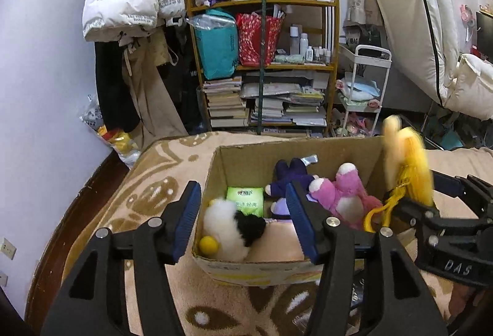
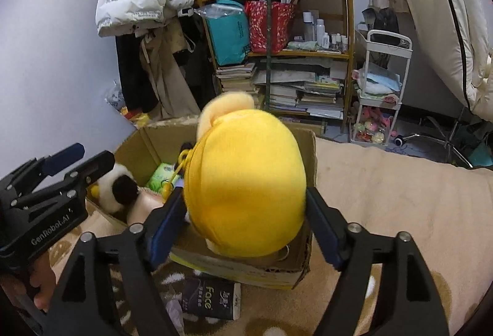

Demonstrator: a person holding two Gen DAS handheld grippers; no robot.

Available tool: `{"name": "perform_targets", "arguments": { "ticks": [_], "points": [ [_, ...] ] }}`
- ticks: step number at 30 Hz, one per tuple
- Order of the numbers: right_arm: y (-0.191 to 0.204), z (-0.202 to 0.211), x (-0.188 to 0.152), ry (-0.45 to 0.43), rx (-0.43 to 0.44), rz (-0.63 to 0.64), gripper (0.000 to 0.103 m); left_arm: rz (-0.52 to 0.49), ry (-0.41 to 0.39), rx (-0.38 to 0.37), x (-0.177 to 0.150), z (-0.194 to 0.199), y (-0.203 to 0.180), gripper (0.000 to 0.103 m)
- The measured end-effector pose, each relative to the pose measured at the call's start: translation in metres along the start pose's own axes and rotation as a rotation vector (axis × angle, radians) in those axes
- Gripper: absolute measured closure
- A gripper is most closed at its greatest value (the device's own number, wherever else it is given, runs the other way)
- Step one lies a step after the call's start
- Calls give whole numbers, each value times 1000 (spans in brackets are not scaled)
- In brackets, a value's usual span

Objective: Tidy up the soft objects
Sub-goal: 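Open the left tool over the box while the right tool releases the duck into it, then move both open tools down toward the clear bag and black Face tissue pack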

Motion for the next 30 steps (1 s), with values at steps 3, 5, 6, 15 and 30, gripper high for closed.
{"name": "perform_targets", "arguments": {
  "ticks": [3,5,6,15,30],
  "points": [
    [2,6,0,-12,4,6,9,3,-1,-9,-2,6,0,32],
    [4,13,2,-31,4,13,6,9,-5,3,-4,12,1,26],
    [4,17,3,-42,0,16,2,19,-3,11,-5,15,3,23],
    [0,47,-1,-61,-23,-10,0,55,19,63,-15,49,16,13],
    [6,89,-20,23,7,-14,0,-6,175,44,-61,79,2,12]
  ]
}}
Point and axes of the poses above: each gripper's, at about its wrist camera, not at the fingertips, and z roughly against the way its jaws point, y to its left, x to its top, the point moved 6 cm from there along -z, roughly the way its jaws point, and after that the axes turned 3 degrees about y, right-handed, at the moved point
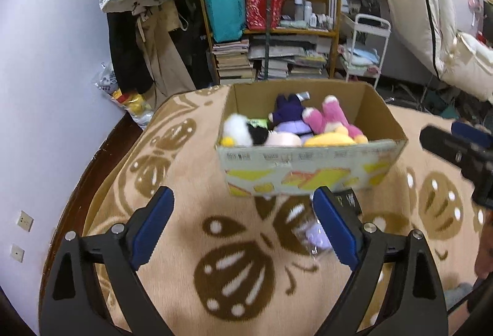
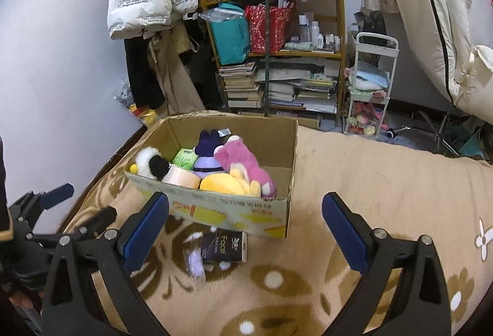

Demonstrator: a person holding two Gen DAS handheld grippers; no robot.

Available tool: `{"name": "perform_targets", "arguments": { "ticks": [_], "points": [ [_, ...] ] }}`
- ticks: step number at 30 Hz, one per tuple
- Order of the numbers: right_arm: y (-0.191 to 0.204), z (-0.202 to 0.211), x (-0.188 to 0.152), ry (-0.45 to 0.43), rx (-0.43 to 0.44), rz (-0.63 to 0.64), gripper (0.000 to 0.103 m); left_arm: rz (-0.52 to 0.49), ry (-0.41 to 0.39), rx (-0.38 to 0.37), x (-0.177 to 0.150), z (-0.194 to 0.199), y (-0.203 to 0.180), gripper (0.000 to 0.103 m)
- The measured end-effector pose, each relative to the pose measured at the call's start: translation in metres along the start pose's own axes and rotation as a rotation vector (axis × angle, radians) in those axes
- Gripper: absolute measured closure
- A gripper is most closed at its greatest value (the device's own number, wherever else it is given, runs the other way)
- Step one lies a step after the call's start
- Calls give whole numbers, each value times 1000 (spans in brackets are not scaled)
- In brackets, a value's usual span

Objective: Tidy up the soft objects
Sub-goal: 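Move both open tools down toward the clear bag and black Face tissue pack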

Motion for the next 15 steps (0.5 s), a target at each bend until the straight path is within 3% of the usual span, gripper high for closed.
{"name": "perform_targets", "arguments": {
  "ticks": [8,15],
  "points": [
    [-5,8,-14,65,9,-3,0,-19,59,-2,-22,5,-8,12],
    [-11,-10,-29,153,14,-40,0,-34,71,-32,-27,-3,-16,12]
  ]
}}
Point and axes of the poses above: each gripper's, at about its wrist camera, not at the fingertips, and z roughly against the way its jaws point, y to its left, x to its top, the point moved 6 cm from there along -z, roughly the way its jaws point, and after that the axes turned 3 degrees about y, right-handed, at the moved point
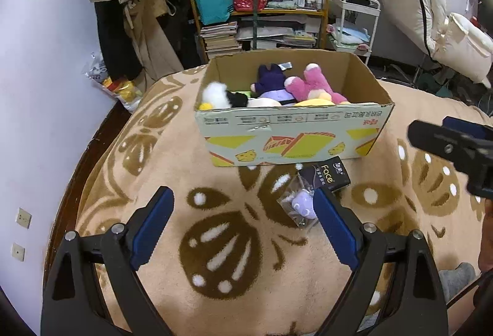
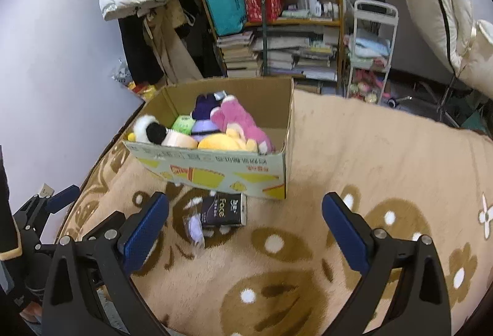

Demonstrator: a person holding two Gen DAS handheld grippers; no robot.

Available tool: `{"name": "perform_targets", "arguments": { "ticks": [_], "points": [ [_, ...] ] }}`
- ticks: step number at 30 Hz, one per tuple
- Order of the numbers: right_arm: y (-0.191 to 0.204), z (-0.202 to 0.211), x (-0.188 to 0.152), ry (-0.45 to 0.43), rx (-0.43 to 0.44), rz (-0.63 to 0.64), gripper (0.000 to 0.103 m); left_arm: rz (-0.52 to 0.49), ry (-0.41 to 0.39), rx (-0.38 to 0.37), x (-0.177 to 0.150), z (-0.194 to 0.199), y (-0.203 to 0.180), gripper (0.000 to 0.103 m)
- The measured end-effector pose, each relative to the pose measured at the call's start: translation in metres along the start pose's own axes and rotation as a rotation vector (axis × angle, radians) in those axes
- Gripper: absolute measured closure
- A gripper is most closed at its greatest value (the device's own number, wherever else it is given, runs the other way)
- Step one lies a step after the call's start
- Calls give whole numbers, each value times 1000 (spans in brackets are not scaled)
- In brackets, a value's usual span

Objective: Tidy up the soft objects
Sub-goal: 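Move both open tools down toward the clear bag and black Face tissue pack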

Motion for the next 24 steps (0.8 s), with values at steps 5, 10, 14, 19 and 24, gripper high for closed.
{"name": "perform_targets", "arguments": {
  "ticks": [5,10,14,19,24],
  "points": [
    [-5,-18,-6,59,-23,-12,0,-15,15,-15,-1,-10,-9,12],
    [-9,-29,-8,90,-29,-38,0,-21,34,-29,-1,-25,-17,12],
    [-13,-38,-12,120,-30,-67,0,-17,50,-53,1,-40,-24,12],
    [-16,-49,-13,147,-24,-90,0,-37,91,-66,-1,-61,-33,12],
    [-15,-58,-11,158,-26,-93,0,-63,117,-63,-3,-74,-43,12]
  ]
}}
Point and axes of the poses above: each gripper's, at about its wrist camera, not at the fingertips, and z roughly against the way its jaws point, y to its left, x to its top, the point moved 6 cm from there along -z, roughly the way its jaws point, and after that the axes turned 3 degrees about y, right-handed, at the moved point
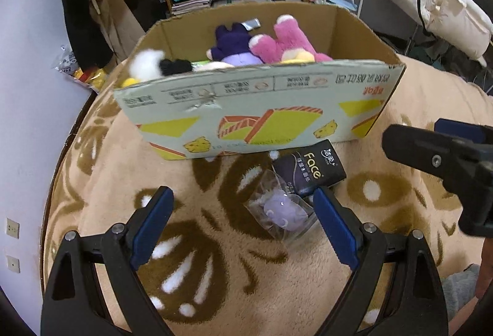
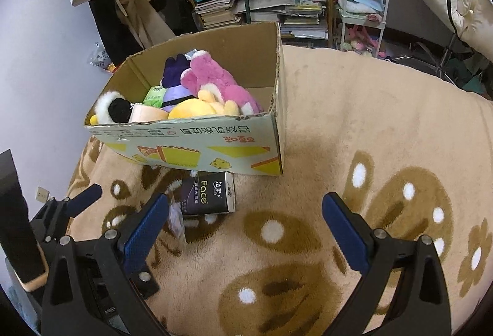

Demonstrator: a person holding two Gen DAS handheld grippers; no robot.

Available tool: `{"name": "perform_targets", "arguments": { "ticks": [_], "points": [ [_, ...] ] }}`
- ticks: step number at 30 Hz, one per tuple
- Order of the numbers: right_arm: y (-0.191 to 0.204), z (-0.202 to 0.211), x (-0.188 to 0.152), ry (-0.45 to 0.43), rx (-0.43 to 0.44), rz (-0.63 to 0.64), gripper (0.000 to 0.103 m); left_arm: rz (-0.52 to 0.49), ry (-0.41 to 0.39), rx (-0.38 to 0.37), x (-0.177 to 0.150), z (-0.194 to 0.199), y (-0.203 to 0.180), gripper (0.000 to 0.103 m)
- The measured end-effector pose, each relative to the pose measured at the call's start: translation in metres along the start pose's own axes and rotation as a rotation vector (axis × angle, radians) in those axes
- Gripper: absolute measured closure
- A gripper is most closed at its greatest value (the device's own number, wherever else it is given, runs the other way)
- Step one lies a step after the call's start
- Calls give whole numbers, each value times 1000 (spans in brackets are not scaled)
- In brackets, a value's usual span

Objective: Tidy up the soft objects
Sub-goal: 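Move both open tools down toward the clear bag and black Face tissue pack, then close the left tool on the clear bag while the right tool grips the Face tissue pack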

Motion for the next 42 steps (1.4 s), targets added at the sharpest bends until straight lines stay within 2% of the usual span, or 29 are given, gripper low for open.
{"name": "perform_targets", "arguments": {
  "ticks": [12,22,35,42],
  "points": [
    [-3,-23,0,65,-3,2,0,-11,66,-73,-7,-21,-14,12],
    [-9,-41,-7,144,1,-28,0,-43,105,-90,-16,-31,-19,12],
    [-7,-51,-14,187,12,-27,0,-50,147,-56,-27,-43,-22,12],
    [-6,-54,-16,190,21,-35,0,-33,136,-54,-29,-38,-13,12]
  ]
}}
Point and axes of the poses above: each gripper's, at about its wrist camera, not at the fingertips, and z roughly against the way its jaws point, y to its left, x to its top, the point moved 6 cm from there along -z, roughly the way its jaws point, and after that the axes turned 3 degrees about y, right-handed, at the moved point
